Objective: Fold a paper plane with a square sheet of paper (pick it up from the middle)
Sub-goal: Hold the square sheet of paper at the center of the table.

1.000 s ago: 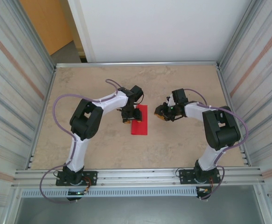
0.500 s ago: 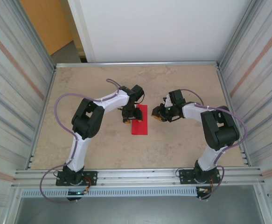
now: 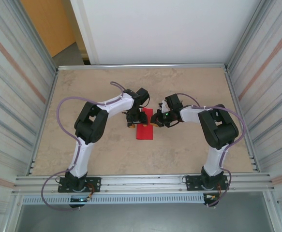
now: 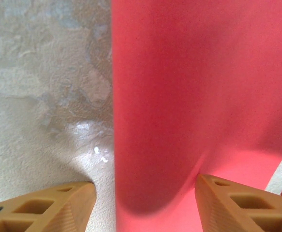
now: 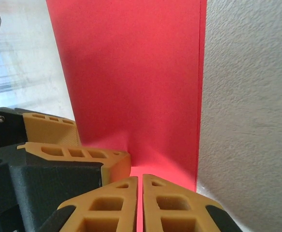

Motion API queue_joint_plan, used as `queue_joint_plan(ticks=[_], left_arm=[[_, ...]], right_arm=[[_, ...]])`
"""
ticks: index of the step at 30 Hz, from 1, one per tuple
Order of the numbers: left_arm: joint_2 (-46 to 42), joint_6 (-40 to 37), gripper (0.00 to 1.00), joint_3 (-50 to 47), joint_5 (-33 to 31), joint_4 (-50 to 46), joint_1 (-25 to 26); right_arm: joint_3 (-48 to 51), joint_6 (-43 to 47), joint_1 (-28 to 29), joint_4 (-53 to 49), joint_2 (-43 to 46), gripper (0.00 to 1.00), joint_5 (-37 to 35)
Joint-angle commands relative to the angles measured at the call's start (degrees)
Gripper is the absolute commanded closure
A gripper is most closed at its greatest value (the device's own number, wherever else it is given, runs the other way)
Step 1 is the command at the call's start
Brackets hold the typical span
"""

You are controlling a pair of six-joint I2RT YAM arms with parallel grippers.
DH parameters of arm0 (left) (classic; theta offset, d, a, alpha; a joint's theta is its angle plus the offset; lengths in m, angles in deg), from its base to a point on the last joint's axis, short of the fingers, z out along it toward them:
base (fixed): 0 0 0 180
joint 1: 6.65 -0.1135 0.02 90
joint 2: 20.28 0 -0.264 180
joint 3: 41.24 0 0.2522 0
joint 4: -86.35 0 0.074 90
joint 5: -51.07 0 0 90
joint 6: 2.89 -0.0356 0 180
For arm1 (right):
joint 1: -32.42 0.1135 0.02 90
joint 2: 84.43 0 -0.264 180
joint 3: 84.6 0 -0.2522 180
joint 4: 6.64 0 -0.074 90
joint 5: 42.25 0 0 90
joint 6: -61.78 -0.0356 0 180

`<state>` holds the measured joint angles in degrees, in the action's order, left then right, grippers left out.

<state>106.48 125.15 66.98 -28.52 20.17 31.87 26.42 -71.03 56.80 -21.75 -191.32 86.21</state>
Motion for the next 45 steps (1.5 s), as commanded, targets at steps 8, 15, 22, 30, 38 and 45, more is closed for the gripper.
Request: queue_joint_plan(ticks=[8, 15, 22, 30, 38, 45], left_arm=[[12.42, -2.17, 0.4, -5.13, 1.27, 0.13, 1.38], [12.72, -2.41, 0.4, -4.72, 1.36, -0.18, 1.38], [12.78, -2.59, 0.4, -4.45, 1.45, -0.45, 1.38], [12.39, -2.7, 0.4, -4.7, 1.87, -0.43, 1.38], [3.85, -3.36, 0.43, -3.36, 3.12, -0.02, 0.44], [-12.31, -3.06, 0.43, -2.96, 2.93, 2.82, -2.44]], right_arm=[[-1.05, -0.04, -0.91, 0.66, -0.23, 0.9, -0.89], [-2.95, 0.99, 0.66, -0.11, -2.33, 0.9, 0.89], [-3.4, 1.15, 0.76, -1.38, -4.5, 0.9, 0.78], [-1.98, 3.12, 0.33, -7.4, -7.56, 0.93, -4.26], [-0.75, 6.62, -0.01, -13.86, -10.34, 0.96, -10.61], [0.72, 7.3, -0.21, -12.85, -12.52, 0.98, -12.99]])
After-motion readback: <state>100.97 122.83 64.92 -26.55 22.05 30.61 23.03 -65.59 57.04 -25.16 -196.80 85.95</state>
